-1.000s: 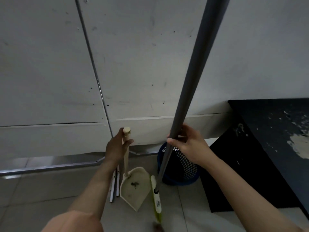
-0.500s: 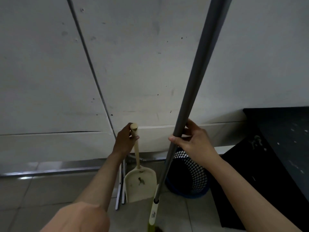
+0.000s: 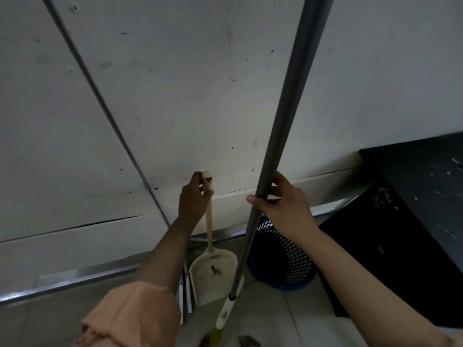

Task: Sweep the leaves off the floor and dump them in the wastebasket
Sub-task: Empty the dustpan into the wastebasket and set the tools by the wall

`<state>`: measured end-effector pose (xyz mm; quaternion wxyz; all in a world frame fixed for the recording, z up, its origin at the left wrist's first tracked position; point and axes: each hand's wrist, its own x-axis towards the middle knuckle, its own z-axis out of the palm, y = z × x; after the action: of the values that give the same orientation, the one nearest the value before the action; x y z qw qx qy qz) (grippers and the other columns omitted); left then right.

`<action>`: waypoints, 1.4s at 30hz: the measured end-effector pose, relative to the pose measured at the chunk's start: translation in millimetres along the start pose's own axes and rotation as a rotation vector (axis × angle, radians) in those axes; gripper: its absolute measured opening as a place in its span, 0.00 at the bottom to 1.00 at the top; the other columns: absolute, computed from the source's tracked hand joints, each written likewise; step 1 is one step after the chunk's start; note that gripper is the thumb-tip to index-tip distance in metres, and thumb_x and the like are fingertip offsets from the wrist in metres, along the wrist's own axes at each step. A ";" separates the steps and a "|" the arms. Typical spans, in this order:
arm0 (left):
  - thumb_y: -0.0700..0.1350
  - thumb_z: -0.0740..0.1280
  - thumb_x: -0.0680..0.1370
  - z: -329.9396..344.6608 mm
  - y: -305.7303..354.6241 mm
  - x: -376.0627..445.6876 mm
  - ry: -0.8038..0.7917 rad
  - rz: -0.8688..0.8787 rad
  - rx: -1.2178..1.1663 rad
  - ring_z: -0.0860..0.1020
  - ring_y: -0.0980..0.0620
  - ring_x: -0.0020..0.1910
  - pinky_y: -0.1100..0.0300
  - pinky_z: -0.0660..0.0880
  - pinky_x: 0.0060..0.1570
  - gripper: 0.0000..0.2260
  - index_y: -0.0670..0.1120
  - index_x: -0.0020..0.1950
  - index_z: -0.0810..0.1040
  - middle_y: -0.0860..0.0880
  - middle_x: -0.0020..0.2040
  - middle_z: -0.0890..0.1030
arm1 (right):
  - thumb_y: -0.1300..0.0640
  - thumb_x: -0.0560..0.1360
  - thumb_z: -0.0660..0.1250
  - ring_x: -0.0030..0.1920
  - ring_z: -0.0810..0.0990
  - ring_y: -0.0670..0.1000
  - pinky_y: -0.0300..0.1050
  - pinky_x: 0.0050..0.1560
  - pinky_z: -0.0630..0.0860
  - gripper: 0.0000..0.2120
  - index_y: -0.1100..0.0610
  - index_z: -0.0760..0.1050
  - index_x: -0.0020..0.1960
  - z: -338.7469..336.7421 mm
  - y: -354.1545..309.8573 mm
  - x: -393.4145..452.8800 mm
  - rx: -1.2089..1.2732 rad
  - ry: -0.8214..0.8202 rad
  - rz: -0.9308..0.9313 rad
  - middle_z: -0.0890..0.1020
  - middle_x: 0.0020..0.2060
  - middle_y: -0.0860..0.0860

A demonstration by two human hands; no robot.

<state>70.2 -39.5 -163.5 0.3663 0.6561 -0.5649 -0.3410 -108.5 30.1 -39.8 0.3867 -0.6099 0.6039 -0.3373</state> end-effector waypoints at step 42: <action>0.43 0.64 0.76 -36.6 -6.1 -27.0 -0.152 -0.068 0.362 0.72 0.43 0.64 0.53 0.70 0.61 0.25 0.46 0.72 0.61 0.43 0.68 0.70 | 0.52 0.66 0.74 0.42 0.76 0.45 0.19 0.34 0.69 0.17 0.48 0.68 0.49 4.5 -27.7 10.1 -0.046 0.112 -0.076 0.77 0.42 0.47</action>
<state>101.2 -8.7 -149.6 0.1867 0.7022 -0.6208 -0.2945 -91.0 19.5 -18.2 0.3250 -0.6214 0.6086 -0.3713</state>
